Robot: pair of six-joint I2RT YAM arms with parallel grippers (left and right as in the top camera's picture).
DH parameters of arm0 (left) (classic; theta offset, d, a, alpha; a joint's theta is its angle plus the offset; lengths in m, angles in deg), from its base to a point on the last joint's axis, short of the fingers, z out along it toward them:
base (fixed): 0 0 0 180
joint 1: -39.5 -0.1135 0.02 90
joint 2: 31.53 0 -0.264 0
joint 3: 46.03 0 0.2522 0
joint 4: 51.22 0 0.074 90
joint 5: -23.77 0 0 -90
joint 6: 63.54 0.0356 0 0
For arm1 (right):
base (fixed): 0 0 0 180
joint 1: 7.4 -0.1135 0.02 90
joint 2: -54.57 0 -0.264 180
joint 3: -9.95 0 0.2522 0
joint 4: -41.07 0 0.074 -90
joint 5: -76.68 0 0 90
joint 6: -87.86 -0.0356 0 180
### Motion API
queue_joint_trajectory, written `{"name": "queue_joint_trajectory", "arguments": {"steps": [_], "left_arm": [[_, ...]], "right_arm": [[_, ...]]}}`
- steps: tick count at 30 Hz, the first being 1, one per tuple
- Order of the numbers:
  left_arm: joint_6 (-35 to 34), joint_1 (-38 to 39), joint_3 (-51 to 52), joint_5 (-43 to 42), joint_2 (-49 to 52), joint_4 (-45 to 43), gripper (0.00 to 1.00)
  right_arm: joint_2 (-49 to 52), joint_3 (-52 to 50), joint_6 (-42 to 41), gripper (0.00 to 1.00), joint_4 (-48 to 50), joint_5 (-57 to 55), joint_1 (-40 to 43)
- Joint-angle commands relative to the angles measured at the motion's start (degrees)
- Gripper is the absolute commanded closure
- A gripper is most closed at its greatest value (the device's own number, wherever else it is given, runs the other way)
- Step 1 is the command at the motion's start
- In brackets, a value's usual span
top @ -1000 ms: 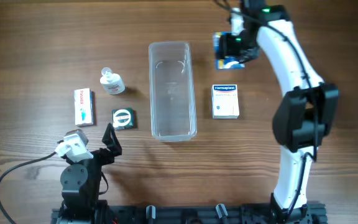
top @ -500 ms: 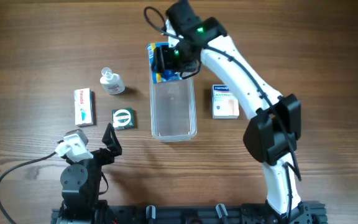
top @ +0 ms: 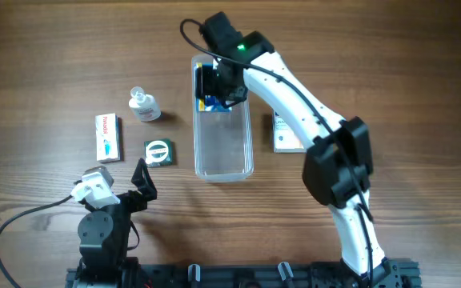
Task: Pack container
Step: 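Carry the VapoDrops box left over the clear container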
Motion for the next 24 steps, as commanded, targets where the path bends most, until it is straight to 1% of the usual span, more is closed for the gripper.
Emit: {"name": "queue_joint_trajectory", "arguments": {"steps": [1,8,16,24], "left_arm": [[1.14,-0.22,0.24,-0.09,-0.35,-0.22,0.00],[1.14,-0.22,0.24,-0.09,-0.37,-0.22,0.00],[1.14,-0.22,0.24,-0.09,-0.37,-0.22,0.00],[1.14,-0.22,0.24,-0.09,-0.37,-0.22,0.00]], "right_arm": [[2.47,1.11,-1.05,0.41,-0.15,-1.33,-0.09],[4.17,1.11,-1.11,0.41,1.03,-4.07,-0.02],[7.39,1.11,-0.33,0.41,3.13,-4.04,-0.02],[7.78,1.11,0.31,0.41,6.05,-5.75,-0.02]]}}
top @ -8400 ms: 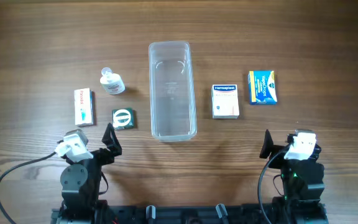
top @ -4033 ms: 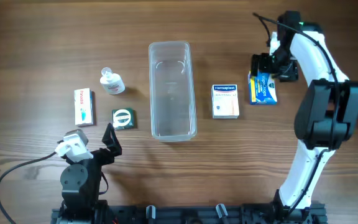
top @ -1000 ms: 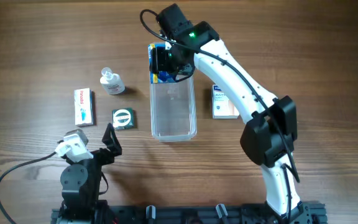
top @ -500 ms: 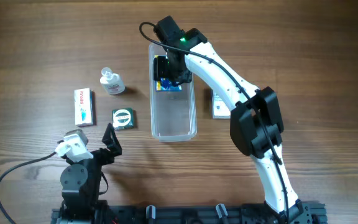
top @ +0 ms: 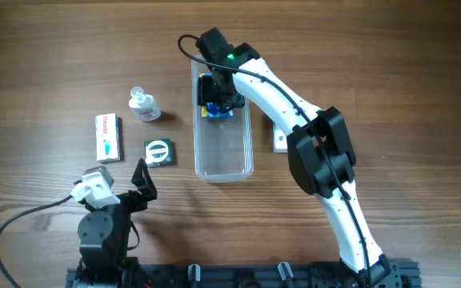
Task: Pack container
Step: 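Carry the VapoDrops box left over the clear container, then lower the box into the container and open the right gripper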
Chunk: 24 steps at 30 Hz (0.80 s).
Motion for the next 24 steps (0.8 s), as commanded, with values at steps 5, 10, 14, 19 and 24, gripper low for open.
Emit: {"name": "queue_joint_trajectory", "arguments": {"steps": [5,10,14,19,24], "left_arm": [[1.11,-0.22,0.24,-0.09,-0.37,-0.22,0.00],[1.11,-0.22,0.24,-0.09,-0.35,-0.22,0.00],[1.11,-0.22,0.24,-0.09,-0.35,-0.22,0.00],[1.11,-0.22,0.24,-0.09,-0.37,-0.22,0.00],[1.11,-0.22,0.24,-0.09,-0.37,-0.22,0.00]], "right_arm": [[0.61,1.14,0.61,0.36,2.80,-1.64,-0.02],[0.61,1.14,0.66,0.26,3.17,-1.64,-0.02],[0.61,1.14,0.68,0.15,4.11,-1.62,-0.04],[0.61,1.14,0.66,0.10,4.37,-1.62,-0.04],[0.59,1.14,0.66,0.08,4.37,-1.62,-0.02]]}}
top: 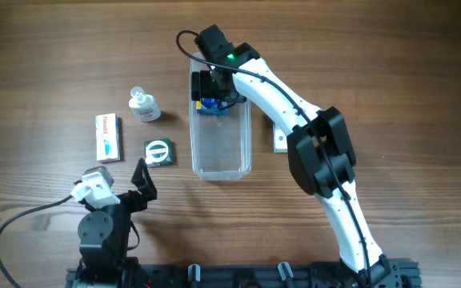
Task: Pack container
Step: 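Lower the box into the container and open the right gripper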
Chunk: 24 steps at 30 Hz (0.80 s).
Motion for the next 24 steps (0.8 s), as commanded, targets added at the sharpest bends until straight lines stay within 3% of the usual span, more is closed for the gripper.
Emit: {"name": "queue_joint_trajectory", "arguments": {"steps": [1,12,19,24], "left_arm": [[1.14,-0.22,0.24,-0.09,-0.37,-0.22,0.00],[1.14,-0.22,0.24,-0.09,-0.37,-0.22,0.00],[1.14,-0.22,0.24,-0.09,-0.37,-0.22,0.00],[1.14,-0.22,0.24,-0.09,-0.37,-0.22,0.00]], "right_arm": [[0.57,1.11,0.04,0.08,0.39,-0.52,-0.02],[-4.24,1.11,3.02,0.09,1.40,-0.87,-0.04],[-7.50,1.11,3.37,0.08,-1.40,-11.26,-0.81],[-7.72,1.14,4.52,0.08,-1.79,-11.23,-1.77]]}}
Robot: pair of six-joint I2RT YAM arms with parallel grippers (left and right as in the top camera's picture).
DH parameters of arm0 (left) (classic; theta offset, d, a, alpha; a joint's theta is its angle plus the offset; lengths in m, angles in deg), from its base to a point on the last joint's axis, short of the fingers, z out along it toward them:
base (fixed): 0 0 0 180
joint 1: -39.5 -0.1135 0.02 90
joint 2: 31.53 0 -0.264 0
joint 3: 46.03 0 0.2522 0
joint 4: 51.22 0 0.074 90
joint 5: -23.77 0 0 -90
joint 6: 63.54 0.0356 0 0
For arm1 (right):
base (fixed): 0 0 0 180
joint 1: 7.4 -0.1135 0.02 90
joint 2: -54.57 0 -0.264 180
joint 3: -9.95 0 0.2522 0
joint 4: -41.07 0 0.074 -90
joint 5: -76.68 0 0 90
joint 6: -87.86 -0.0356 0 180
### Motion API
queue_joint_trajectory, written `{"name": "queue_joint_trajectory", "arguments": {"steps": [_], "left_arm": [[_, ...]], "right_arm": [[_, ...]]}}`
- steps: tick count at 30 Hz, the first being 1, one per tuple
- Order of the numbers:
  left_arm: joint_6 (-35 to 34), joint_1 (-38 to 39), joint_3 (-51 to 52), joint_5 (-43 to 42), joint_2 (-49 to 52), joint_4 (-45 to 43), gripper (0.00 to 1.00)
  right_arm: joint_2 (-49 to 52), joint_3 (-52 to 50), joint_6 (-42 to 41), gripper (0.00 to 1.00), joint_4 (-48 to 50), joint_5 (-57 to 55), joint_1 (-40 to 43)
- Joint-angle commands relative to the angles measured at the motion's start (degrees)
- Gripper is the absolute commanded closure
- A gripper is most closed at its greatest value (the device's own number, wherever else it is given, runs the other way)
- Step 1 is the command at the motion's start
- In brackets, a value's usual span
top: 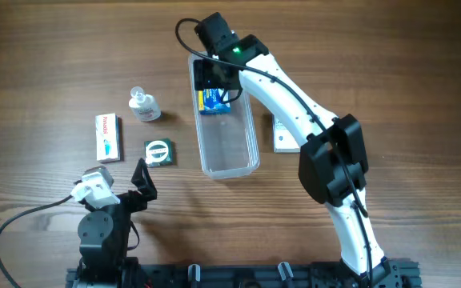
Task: Pack container
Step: 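Lower the box into the container and open the right gripper, then move the right gripper over the white Hansaplast box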
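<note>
A clear plastic container (229, 144) lies lengthwise in the middle of the table, slightly skewed. A blue box (213, 101) rests inside its far end. My right gripper (213, 77) hovers over that far end, just beyond the blue box, with its fingers apart and nothing between them. My left gripper (143, 178) is parked near the front left, fingers together and holding nothing. Left of the container lie a small clear bottle (143, 105), a white and red box (107, 137) and a green packet (159, 152).
A white flat packet (282, 134) lies right of the container, partly under my right arm. The right arm stretches diagonally from the front right across to the container's far end. The left arm's base and cable sit at the front left.
My right gripper has drawn back a little toward the container's far end, so the blue box now shows fully inside. The container's near end has swung slightly to the right.
My right gripper held the blue box low over the container's far end. It stayed there with the box between its fingers through two more moments. Now the box lies in the container and the gripper is off it. The left arm never moved.
</note>
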Motion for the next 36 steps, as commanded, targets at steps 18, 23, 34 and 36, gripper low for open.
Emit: {"name": "queue_joint_trajectory", "arguments": {"steps": [18,23,34,36], "left_arm": [[1.11,-0.22,0.24,-0.09,-0.37,-0.22,0.00],[1.11,-0.22,0.24,-0.09,-0.37,-0.22,0.00],[1.11,-0.22,0.24,-0.09,-0.37,-0.22,0.00],[1.11,-0.22,0.24,-0.09,-0.37,-0.22,0.00]], "right_arm": [[-19.12,1.09,-8.61,0.00,-23.19,-16.20,1.31],[-19.19,-4.02,-11.50,0.00,-32.20,-15.43,3.28],[-26.16,-21.22,-9.64,0.00,-25.44,-7.54,5.81],[-28.37,-26.12,-7.28,0.00,-21.42,-2.86,7.61]]}}
